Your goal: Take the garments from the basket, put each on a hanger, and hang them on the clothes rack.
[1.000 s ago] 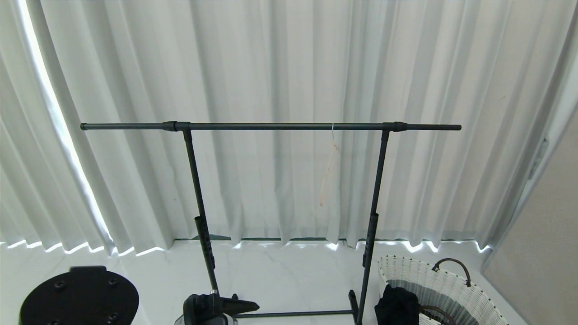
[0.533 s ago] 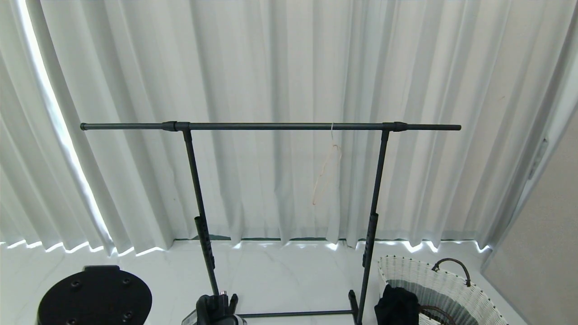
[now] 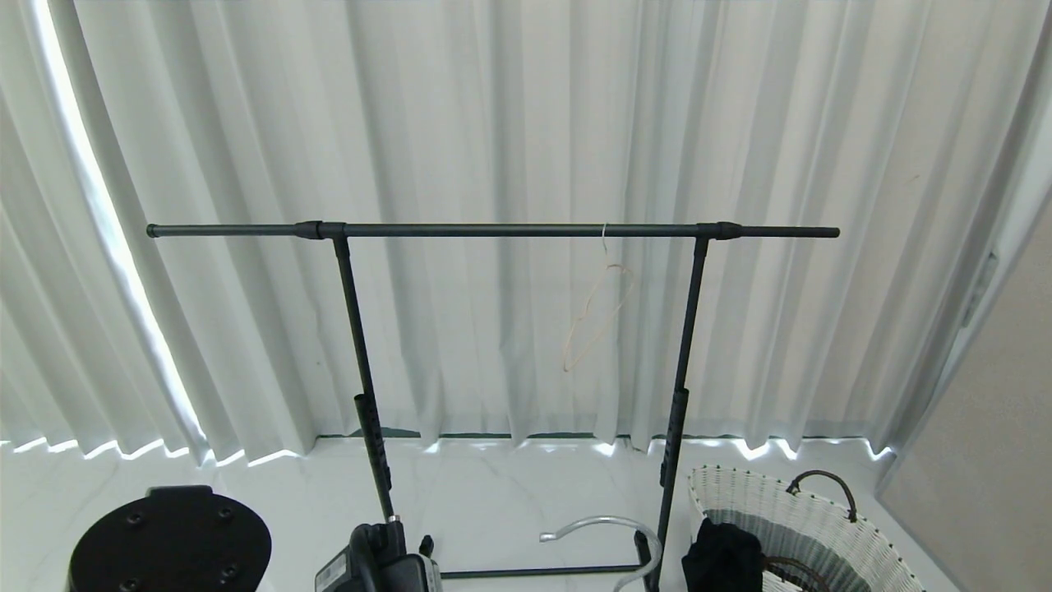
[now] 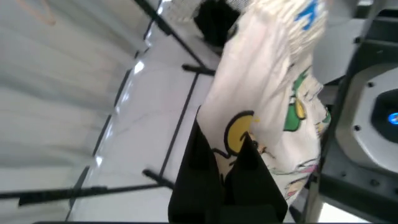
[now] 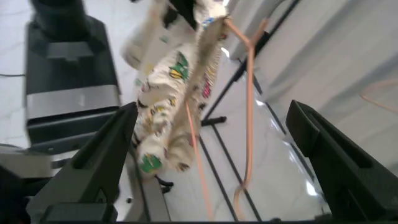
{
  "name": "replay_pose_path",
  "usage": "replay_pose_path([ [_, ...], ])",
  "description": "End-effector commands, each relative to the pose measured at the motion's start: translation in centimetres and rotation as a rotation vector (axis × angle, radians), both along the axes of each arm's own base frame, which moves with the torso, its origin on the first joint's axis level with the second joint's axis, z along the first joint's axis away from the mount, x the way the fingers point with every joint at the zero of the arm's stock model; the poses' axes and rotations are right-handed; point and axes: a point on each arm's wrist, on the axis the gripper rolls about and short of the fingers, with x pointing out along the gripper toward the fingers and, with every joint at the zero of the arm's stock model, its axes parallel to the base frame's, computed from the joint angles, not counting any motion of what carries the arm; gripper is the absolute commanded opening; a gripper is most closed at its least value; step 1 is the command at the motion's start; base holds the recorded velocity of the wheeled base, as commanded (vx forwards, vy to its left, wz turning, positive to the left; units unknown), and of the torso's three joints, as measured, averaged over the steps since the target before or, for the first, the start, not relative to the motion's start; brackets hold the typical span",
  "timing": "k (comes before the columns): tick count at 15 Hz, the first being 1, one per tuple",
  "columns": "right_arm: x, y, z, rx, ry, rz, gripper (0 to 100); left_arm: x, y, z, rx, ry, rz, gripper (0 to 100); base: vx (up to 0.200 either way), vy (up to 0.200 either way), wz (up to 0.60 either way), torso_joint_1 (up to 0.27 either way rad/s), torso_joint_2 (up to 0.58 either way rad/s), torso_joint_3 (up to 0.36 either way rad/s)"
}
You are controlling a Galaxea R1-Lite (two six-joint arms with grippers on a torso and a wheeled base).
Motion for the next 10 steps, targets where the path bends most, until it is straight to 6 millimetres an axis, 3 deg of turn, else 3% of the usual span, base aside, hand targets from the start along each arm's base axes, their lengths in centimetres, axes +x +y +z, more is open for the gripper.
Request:
replay_pose_path([
  [1,0.3,-0.6,-0.2,-0.006,-0.003,-0.026,100,0.2,0.6,-0.5,0.025,0.002,0.047,0,0.000,0.000,0.00,0.000,0.00,0.000],
  [6,0.7,-1.9,-1.7,-0.067,0.000,-0.055,100,2.6,3.4,0.7,-0.048,-0.081,0.306,0,0.000,0.000,0.00,0.000,0.00,0.000],
  [10,2.6,-1.7,-2.5,-0.044,0.176,-0.216,100,3.3,3.0,2.8,-0.216,-0.203,0.342,0,0.000,0.000,0.00,0.000,0.00,0.000],
])
